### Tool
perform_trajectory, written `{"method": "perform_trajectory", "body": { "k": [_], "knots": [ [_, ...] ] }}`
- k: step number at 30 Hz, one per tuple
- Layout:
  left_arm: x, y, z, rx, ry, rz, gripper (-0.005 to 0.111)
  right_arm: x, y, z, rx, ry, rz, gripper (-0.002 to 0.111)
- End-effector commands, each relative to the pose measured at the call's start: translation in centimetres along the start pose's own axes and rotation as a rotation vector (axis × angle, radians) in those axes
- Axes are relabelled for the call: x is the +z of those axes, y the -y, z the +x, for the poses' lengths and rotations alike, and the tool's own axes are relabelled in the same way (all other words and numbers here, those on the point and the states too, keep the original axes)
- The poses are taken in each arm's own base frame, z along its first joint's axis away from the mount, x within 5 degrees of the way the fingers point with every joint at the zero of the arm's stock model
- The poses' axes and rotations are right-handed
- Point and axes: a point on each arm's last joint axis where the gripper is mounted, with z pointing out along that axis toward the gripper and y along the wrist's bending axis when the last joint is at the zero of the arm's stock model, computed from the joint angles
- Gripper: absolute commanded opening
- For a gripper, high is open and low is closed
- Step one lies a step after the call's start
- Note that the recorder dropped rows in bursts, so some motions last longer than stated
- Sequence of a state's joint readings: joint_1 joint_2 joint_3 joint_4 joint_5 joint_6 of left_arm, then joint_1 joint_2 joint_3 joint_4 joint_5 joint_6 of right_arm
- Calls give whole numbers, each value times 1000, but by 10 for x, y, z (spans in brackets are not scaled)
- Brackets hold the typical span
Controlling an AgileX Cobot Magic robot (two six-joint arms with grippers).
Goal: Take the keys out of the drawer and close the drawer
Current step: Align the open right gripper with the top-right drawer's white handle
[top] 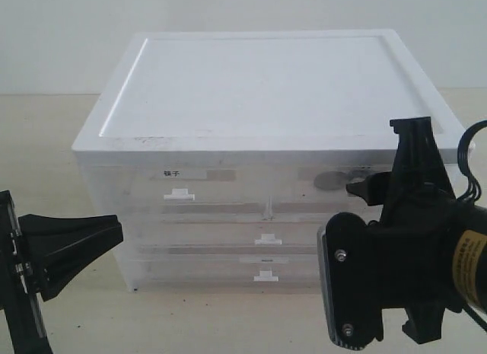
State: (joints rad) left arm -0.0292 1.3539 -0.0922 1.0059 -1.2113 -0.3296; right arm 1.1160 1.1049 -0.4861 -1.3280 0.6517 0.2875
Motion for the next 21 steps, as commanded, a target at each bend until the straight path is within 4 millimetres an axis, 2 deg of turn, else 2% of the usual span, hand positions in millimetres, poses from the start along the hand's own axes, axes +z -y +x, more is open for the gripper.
{"method": "perform_trajectory", "body": {
  "k": [1,3,8,21],
  "knots": [
    [1,1,-1,-2,8,16,5,0,3,4,3,-41,38,39],
    [1,1,-1,-2,8,16,5,0,3,4,15,-40,40,32],
    [1,1,-1,-10,8,16,5,0,3,5,15,-55,45,0],
    [1,0,-2,-15,13,1,5,-4,4,10,57,-81,37,0]
  ]
}}
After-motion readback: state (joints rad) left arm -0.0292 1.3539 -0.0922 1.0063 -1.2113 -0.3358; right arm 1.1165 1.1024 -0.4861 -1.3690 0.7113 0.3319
